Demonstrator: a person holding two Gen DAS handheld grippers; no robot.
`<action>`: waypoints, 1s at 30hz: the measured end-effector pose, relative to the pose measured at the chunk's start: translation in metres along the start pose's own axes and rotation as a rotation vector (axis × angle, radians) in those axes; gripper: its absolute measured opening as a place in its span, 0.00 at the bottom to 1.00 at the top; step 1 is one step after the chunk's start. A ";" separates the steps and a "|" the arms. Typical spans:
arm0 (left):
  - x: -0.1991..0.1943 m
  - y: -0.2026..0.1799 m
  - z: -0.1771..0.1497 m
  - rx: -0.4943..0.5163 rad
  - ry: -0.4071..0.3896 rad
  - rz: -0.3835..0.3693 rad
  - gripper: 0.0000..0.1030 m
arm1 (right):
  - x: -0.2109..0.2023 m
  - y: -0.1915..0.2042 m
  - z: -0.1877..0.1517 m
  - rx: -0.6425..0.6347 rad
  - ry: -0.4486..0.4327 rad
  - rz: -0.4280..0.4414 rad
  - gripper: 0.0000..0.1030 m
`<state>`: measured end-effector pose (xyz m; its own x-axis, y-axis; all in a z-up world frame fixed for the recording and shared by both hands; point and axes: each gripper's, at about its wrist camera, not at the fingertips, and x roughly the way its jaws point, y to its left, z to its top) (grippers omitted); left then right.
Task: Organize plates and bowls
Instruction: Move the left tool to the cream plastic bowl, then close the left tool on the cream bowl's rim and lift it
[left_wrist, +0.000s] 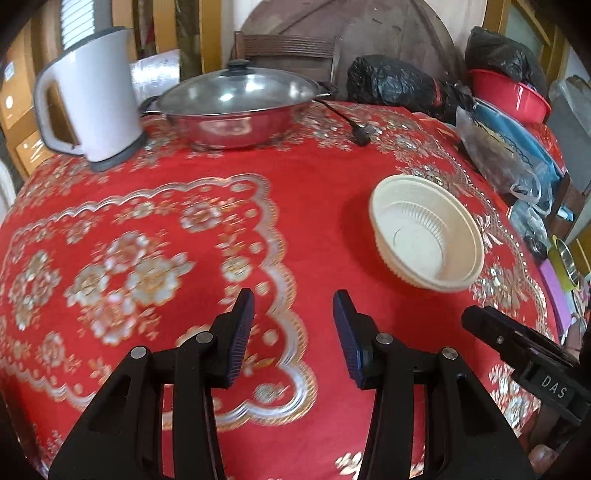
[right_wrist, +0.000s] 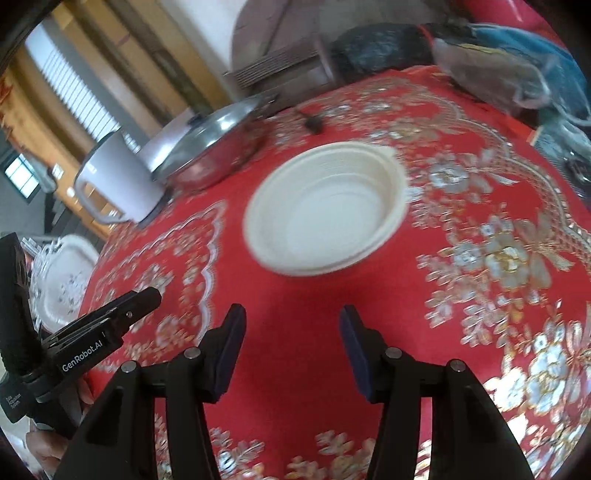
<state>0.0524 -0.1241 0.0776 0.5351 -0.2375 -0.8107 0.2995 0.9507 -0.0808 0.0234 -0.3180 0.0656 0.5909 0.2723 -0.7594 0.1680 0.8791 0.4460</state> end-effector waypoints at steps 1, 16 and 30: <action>0.004 -0.004 0.003 -0.001 0.006 -0.005 0.43 | 0.000 -0.005 0.002 0.015 -0.005 -0.009 0.52; 0.054 -0.048 0.044 0.015 0.064 -0.084 0.43 | 0.013 -0.050 0.045 0.148 -0.065 -0.063 0.53; 0.104 -0.069 0.046 0.041 0.157 -0.088 0.19 | 0.040 -0.052 0.052 0.097 -0.041 -0.021 0.25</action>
<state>0.1234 -0.2235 0.0254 0.3768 -0.2822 -0.8823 0.3736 0.9179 -0.1340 0.0793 -0.3734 0.0369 0.6179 0.2359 -0.7500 0.2550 0.8422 0.4750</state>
